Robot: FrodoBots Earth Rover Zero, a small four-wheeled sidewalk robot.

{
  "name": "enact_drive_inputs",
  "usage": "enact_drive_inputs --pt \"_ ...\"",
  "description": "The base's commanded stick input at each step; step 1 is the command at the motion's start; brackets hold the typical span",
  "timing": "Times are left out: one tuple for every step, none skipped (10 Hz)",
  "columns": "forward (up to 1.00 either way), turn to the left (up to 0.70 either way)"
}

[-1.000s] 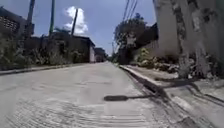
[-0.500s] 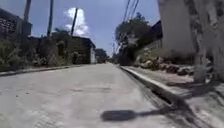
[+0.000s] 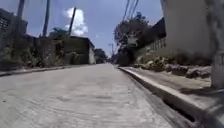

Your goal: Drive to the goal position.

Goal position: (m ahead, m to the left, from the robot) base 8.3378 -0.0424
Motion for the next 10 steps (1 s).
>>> enact_drive_inputs --pt "1.00 0.00" --pt "1.00 0.00" --pt "1.00 0.00" --pt "1.00 0.00" --pt "1.00 0.00" --pt "1.00 0.00" --pt "1.00 -0.15" --pt "1.00 -0.34" --pt "1.00 -0.37" --pt "1.00 -0.37"
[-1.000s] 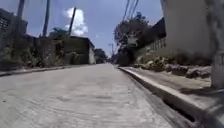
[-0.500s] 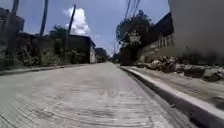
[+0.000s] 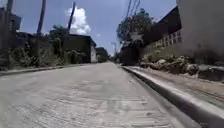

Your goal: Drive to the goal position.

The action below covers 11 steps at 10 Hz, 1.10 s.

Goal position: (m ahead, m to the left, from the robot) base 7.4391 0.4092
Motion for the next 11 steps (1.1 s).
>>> enact_drive_inputs --pt "1.00 -0.17" --pt "1.00 0.00" --pt "1.00 0.00" --pt "1.00 0.00" --pt "1.00 0.02" --pt "1.00 0.03" --pt "1.00 0.02" --pt "1.00 0.02" --pt "1.00 0.02" --pt "1.00 0.02" --pt "1.00 0.01"
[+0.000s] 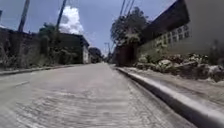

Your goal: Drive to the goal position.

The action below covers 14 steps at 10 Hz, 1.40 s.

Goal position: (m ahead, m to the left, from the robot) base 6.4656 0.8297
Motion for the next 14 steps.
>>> enact_drive_inputs --pt "1.00 0.00" --pt "1.00 0.00" --pt "1.00 0.00" --pt "1.00 0.00" --pt "1.00 0.00" --pt "1.00 0.01" --pt "1.00 0.01" --pt "1.00 0.00" --pt "1.00 0.00" --pt "1.00 0.00" --pt "1.00 0.00" --pt "1.00 0.00" --pt "1.00 -0.02" --pt "1.00 -0.14"
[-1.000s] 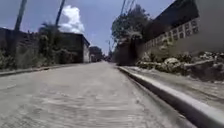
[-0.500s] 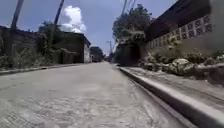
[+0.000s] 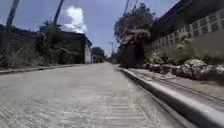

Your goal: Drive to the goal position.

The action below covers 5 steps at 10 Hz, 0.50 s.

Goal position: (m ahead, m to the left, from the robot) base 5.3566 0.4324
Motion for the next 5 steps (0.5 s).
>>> enact_drive_inputs --pt "1.00 -0.36" --pt "1.00 -0.21" --pt "1.00 -0.03" --pt "1.00 0.00" --pt "1.00 0.00"
